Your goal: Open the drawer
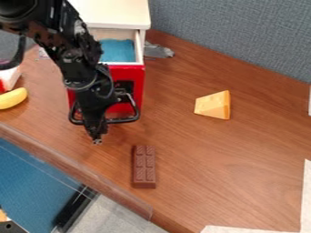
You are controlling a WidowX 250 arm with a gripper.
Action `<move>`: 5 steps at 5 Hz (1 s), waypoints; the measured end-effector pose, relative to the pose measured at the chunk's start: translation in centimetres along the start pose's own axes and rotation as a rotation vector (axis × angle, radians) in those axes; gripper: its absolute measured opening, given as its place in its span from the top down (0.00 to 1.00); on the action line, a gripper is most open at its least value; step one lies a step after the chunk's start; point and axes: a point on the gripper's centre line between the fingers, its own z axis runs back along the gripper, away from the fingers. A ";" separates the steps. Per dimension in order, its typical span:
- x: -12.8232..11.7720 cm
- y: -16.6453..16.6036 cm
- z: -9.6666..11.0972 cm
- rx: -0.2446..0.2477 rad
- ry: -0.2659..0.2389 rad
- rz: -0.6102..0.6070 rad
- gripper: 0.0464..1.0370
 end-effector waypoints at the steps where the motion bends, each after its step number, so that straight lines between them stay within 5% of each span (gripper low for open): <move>1: -0.2 -0.4 0.0 0.003 -0.001 -0.009 0.89; 2: -0.5 -1.1 0.3 -0.002 -0.006 -0.020 0.84; 4: -0.4 -1.1 1.7 -0.015 -0.029 -0.003 0.26; 5: -0.9 1.1 4.6 0.011 -0.086 0.078 0.04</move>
